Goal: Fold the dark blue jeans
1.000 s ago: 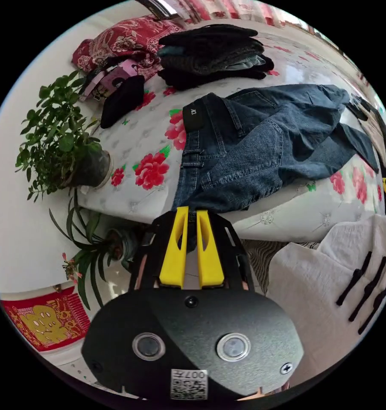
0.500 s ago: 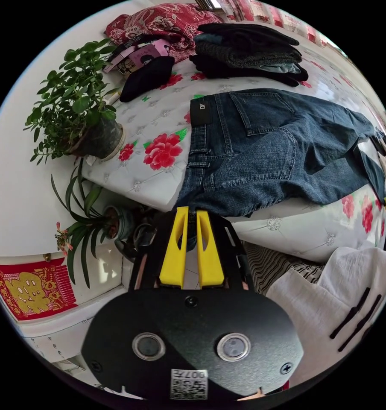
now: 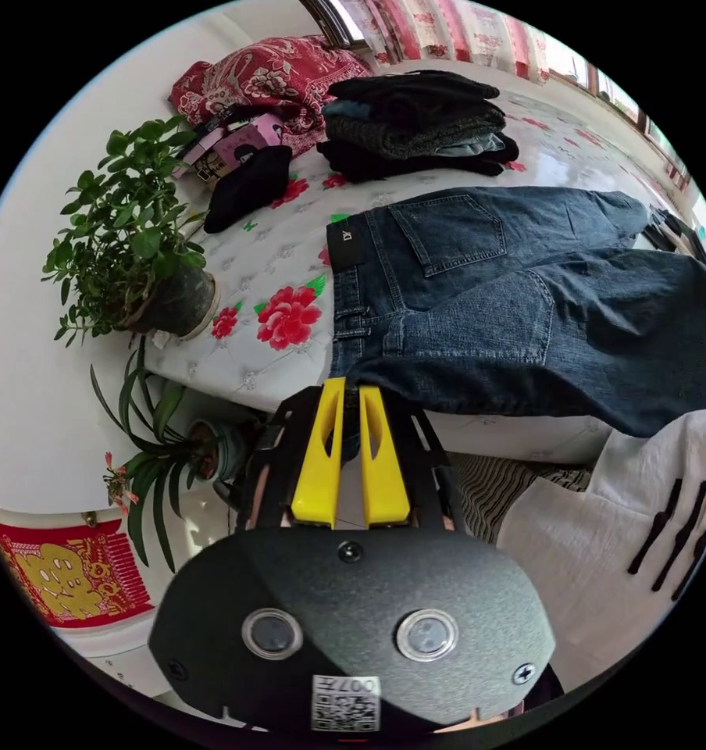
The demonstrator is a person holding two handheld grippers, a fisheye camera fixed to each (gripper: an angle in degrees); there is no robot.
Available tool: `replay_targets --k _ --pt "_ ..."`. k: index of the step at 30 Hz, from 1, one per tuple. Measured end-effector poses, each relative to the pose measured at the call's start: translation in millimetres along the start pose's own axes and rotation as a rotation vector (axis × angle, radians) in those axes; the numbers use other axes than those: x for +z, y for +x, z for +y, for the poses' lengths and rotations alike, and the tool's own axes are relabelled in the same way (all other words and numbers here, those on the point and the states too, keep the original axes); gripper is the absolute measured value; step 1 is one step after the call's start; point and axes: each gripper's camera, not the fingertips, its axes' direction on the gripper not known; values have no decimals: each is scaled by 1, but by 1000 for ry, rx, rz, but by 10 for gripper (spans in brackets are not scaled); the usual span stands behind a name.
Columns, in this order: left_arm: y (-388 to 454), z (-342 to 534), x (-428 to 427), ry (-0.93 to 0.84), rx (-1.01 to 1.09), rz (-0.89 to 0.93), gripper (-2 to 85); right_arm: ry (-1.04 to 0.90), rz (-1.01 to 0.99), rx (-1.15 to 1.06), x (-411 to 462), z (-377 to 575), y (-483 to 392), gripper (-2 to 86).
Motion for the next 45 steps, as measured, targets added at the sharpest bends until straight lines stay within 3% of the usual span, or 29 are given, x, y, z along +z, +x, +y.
replay_targets --k 5,9,14,18,31,35,39,42,45 --pt "0 15 15 -12 85 31 22 -117 283 -13 33 -15 35 19" --pt "-1 29 33 -59 112 56 22 -441 433 155 111 34 146 25" --pt "-4 32 37 -88 142 19 22 -473 539 201 83 116 202 24" --pt "-19 22 39 -110 130 11 24 -560 544 368 71 183 271 23" --pt "-70 -3 32 -131 134 -48 27 -686 585 386 171 235 359 3" --pt "-89 1 24 -95 181 -27 37 -487 497 289 131 205 339 -1" --pt "-102 20 49 -138 209 85 66 -420 649 203 91 217 339 1" --pt "-138 42 65 -160 64 172 83 -551 738 328 104 259 373 10" --pt "-193 64 73 -110 -159 339 92 -526 794 259 121 288 354 18"
